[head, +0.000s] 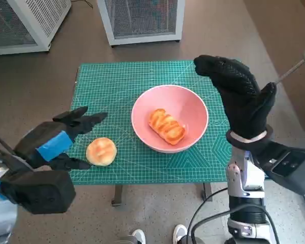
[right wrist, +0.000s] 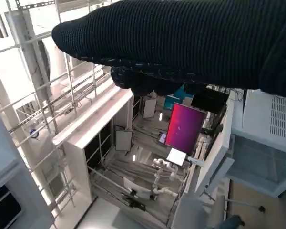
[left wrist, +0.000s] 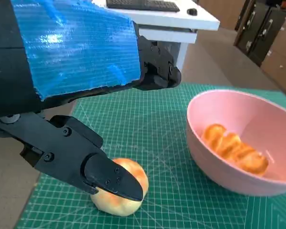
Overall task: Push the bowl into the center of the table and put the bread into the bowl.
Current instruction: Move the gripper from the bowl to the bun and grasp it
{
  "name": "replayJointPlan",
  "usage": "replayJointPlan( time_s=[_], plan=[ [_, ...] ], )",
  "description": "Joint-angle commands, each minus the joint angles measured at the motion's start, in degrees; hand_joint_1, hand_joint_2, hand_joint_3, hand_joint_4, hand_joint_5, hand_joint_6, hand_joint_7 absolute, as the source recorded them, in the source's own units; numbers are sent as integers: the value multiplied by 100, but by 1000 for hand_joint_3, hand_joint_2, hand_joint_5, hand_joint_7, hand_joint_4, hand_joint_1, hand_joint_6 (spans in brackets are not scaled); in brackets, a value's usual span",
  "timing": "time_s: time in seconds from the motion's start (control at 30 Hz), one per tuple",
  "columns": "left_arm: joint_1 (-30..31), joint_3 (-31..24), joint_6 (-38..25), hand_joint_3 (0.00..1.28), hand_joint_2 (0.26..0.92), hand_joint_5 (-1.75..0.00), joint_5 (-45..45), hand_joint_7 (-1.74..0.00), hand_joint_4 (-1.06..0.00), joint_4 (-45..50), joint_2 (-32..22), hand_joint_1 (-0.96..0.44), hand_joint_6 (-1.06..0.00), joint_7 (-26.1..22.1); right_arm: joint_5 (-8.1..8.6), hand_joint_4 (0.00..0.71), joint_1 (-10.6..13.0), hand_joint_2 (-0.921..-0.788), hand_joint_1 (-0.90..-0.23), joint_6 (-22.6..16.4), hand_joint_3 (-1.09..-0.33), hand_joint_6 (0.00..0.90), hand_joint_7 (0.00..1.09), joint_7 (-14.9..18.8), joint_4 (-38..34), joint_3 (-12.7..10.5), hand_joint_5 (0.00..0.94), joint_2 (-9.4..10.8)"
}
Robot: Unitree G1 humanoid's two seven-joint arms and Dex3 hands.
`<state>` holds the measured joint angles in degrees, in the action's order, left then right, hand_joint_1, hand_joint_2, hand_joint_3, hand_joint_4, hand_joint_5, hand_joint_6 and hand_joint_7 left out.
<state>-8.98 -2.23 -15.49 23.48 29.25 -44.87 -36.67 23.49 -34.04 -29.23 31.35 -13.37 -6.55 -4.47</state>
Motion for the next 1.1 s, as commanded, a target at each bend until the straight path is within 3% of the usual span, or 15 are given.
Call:
replayJointPlan(
  time_s=[0.03,0.6,1.1],
  plan=[
    [57,325,3,2,736,0,329,0,-128,-151,57,-349,-265,125,24,550,142,-912,-399,111,-522,227,883,21,49,-14,188,-51],
    [-300,1406,19,4,748,-1,1402,-2,-128,-1373,419,-349,-262,500,23,545,282,-921,-400,129,-502,243,864,9,156,-56,222,-70],
    [-462,1800,-552,0,742,-6,1639,-5,-150,-2150,841,-131,-265,396,143,538,331,-921,-393,213,-501,257,850,63,234,-63,238,-123]
  ],
)
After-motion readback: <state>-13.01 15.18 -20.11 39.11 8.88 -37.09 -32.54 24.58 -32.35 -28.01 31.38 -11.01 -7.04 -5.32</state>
